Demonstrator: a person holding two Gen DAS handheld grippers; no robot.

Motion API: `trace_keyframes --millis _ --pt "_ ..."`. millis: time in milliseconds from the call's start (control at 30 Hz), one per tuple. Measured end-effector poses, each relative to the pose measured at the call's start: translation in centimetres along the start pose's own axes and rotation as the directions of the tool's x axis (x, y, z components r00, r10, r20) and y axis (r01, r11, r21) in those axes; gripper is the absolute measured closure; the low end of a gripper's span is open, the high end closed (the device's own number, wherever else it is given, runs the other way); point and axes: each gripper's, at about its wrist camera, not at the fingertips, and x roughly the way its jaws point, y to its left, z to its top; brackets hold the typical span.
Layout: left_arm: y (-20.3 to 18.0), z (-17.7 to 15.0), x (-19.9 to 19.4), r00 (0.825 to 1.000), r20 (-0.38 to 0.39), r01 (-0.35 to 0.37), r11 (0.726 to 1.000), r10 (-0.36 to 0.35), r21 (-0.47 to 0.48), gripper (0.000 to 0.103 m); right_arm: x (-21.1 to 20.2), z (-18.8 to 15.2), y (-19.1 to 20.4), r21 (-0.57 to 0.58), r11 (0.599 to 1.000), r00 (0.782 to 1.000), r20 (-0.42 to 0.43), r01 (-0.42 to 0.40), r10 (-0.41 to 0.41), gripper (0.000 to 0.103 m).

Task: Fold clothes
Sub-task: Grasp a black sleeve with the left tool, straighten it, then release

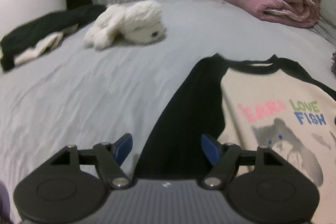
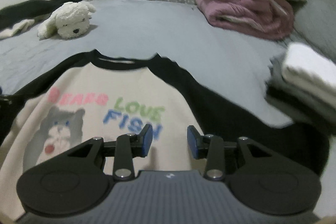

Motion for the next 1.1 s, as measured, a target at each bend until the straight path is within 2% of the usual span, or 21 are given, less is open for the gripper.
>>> trace_keyframes --millis 200,333,400,500,567,600,733,867,933,1100 --pt "1.5 -2.0 -1.4 0.999 0.003 -0.034 0.999 0.034 -0.039 0.026 -2.6 -2.5 -1.8 0.108 0.994 1.000 -0.010 -0.017 0.018 0.062" --pt "1.1 -3.0 -1.1 0.998 -0.016 -0.063 0.997 0.064 0.044 0.025 -3.9 -4.1 -2.3 0.171 0.985 1.000 0.002 -0.031 0.031 0.062" --pt "1.3 -3.4 -1.1 0.999 -0.016 -0.046 0.997 0.047 0.057 0.035 -4.5 -4.6 -2.4 0.192 0.981 1.000 0.012 -0.015 0.013 0.062" --pt "1.2 -3.2 -1.0 1.000 -0.003 -0.022 0.996 0.022 0.081 0.063 -5.1 -4.6 -2.8 0.219 0.976 1.000 0.012 -0.005 0.002 0.062" --pt "0.7 -3.0 -0.9 0.999 0.011 -0.034 0.990 0.033 0.134 0.093 -5.7 -4.3 -2.9 0.223 0.975 0.999 0.029 -0.019 0.013 0.062" --pt "0.5 -2.9 -0.9 0.999 0.015 -0.044 0.987 0.042 0.157 0.097 -6.1 -4.1 -3.0 0.225 0.974 0.999 0.037 -0.026 0.018 0.062" --pt "1.4 -1.9 -0.5 0.998 0.012 -0.062 0.992 0.061 0.111 0.097 -6.9 -3.8 -3.1 0.200 0.979 0.998 0.054 -0.029 0.018 0.062" --pt "3.8 -0.9 -0.3 0.992 0.020 -0.127 0.992 0.126 0.013 0.098 -6.8 -3.8 -3.1 0.182 0.983 0.999 0.034 -0.040 0.034 0.062" --pt "5.2 -0.4 -0.2 0.985 0.031 -0.168 0.986 0.168 -0.024 0.098 -6.7 -3.9 -3.1 0.179 0.983 0.999 0.023 -0.051 0.048 0.062" --pt "7.2 0.5 0.4 0.962 0.076 -0.261 0.964 0.264 -0.039 0.098 -6.7 -4.3 -3.2 0.157 0.986 0.998 0.008 -0.063 0.063 0.057"
